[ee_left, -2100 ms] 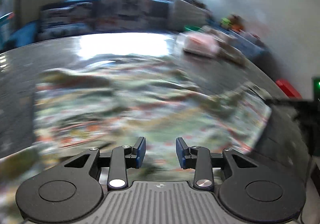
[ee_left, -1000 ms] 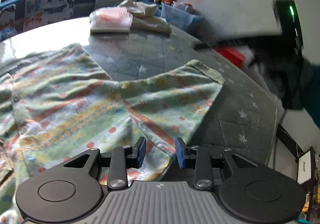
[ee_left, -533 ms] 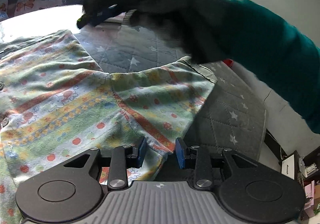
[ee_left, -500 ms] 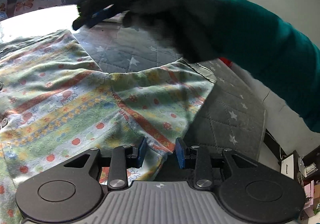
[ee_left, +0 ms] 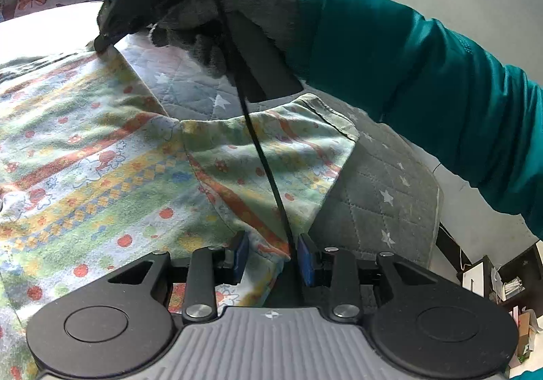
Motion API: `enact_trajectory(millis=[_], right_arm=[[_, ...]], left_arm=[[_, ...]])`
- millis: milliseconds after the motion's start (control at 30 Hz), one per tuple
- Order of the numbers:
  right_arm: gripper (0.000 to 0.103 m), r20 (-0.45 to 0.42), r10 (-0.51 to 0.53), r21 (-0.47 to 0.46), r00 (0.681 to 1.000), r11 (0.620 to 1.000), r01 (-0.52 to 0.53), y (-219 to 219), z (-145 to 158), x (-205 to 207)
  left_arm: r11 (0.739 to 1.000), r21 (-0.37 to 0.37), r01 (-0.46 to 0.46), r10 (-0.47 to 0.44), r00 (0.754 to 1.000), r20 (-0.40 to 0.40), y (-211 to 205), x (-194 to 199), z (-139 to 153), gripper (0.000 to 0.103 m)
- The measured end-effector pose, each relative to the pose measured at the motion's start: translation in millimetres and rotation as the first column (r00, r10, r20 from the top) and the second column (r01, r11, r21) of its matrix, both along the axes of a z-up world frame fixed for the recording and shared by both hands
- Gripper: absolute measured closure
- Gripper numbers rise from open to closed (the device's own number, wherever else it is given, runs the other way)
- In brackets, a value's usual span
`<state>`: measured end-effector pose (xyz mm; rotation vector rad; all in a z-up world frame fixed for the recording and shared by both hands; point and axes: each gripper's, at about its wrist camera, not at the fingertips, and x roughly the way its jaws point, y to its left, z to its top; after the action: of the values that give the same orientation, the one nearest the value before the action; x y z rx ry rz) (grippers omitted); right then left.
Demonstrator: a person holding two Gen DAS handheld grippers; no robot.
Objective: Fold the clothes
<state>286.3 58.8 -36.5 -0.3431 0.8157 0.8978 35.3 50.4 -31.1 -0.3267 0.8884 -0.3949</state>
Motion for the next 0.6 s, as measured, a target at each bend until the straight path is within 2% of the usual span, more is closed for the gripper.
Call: enact_trajectory(millis=[100,267,333,467,600], right_arm=[[0.099,0.013,-0.003,-0.012,1.0,1.0,0.003,1,-4,1],[0.088,0.048,0.006,-0.011,0.999,1.0,-0.006,-2,11,-5],[0.074,0.056,0.022,-0.006,0.998,1.0,-0.022,-3,17,-10],[0.072,0.059,0.075,0.012,0.995,0.997,-0.076,1,30,-25],[0.071,0.051,0.138,0.017,0.989,0.99,-0.139,15,30,-45]], left_arm=[[1.0,-0.005,-0.001,0.001,1.0,0.002,0,-1,0,0.068],[1.0,-0.01,-0.02,0.02,1.0,-0.004,6,-3,2,0.067],[0.999,0.003,-0.035,0.035,0.999,-0.003,11,-6,5,0.063],[0.995,0.023,-0.094,0.094,0.996,0.007,34,-19,12,0.059],[0.986,0.027,-0.165,0.164,0.986,0.032,62,-37,25,0.056]])
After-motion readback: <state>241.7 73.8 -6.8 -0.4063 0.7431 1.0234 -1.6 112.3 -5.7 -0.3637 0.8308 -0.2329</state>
